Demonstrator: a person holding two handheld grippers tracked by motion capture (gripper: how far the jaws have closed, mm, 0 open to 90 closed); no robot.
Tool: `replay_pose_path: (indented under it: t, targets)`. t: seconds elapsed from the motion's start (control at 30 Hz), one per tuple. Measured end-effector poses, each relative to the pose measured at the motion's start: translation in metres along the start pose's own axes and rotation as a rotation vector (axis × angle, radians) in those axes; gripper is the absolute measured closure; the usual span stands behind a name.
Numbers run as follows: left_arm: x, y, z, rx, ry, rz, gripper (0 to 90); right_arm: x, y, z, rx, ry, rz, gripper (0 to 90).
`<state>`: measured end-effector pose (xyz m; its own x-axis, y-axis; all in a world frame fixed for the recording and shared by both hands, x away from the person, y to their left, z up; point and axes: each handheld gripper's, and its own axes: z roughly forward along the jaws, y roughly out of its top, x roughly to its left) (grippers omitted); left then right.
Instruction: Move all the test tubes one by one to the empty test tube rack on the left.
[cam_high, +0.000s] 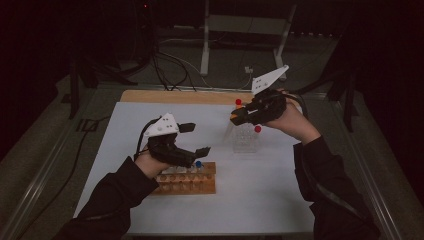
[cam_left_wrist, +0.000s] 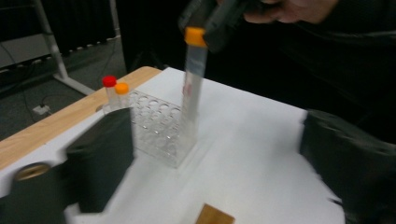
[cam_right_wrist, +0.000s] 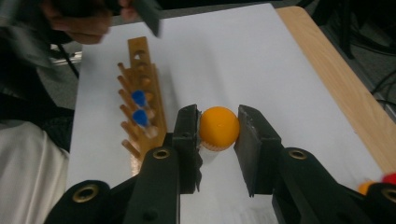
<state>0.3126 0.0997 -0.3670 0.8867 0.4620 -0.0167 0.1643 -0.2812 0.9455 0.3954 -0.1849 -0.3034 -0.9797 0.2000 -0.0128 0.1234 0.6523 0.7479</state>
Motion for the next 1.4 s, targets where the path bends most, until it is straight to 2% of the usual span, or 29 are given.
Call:
replay_pose_path:
  t: [0.1,0.2,0.27,0.47,0.6,0.73,0.83,0.9,1.07,1.1,1.2,1.27,1.33,1.4]
  targets:
    - [0.001,0.004,0.010,0.018,0.017,0.010,20.7,0.005,0.006,0.007,0.016,0.018,-0.020,70.0]
    - [0.001,0.007,0.017,0.025,0.012,0.013,24.7,0.009,0.013,0.014,0.019,0.039,-0.035,70.0]
    - [0.001,0.008,0.021,0.021,-0.003,0.015,31.9,0.012,0.017,0.017,0.017,0.054,-0.045,70.0]
    - [0.001,0.010,0.029,0.047,0.024,0.049,46.3,0.019,0.025,0.024,0.008,0.077,-0.062,70.0]
    - [0.001,0.008,0.033,0.065,0.030,0.070,58.6,0.021,0.028,0.027,0.007,0.087,-0.070,70.0]
    - [0.000,0.008,0.032,0.061,0.028,0.078,68.4,0.023,0.031,0.029,0.013,0.096,-0.074,70.0]
    - [0.000,0.009,0.031,0.068,0.033,0.087,70.5,0.023,0.032,0.031,0.029,0.099,-0.076,70.0]
    - [0.002,0.010,0.029,0.071,0.027,0.077,73.7,0.024,0.033,0.032,0.029,0.099,-0.076,70.0]
    - [0.003,0.011,0.025,0.065,0.042,0.084,75.6,0.025,0.035,0.032,0.020,0.090,-0.078,69.3]
    - [0.003,0.012,0.024,0.062,0.038,0.087,75.8,0.026,0.036,0.032,0.009,0.087,-0.078,68.3]
    - [0.003,0.015,0.020,0.050,0.044,0.087,75.9,0.028,0.037,0.028,-0.030,0.069,-0.074,55.9]
    - [0.002,0.017,0.016,0.044,0.066,0.094,76.0,0.029,0.036,0.024,-0.062,0.041,-0.063,47.8]
    - [0.004,0.019,0.011,0.033,0.076,0.088,76.1,0.030,0.035,0.019,-0.093,0.022,-0.049,39.1]
    - [0.004,0.020,0.005,0.018,0.079,0.079,76.1,0.031,0.032,0.014,-0.115,0.010,-0.041,35.1]
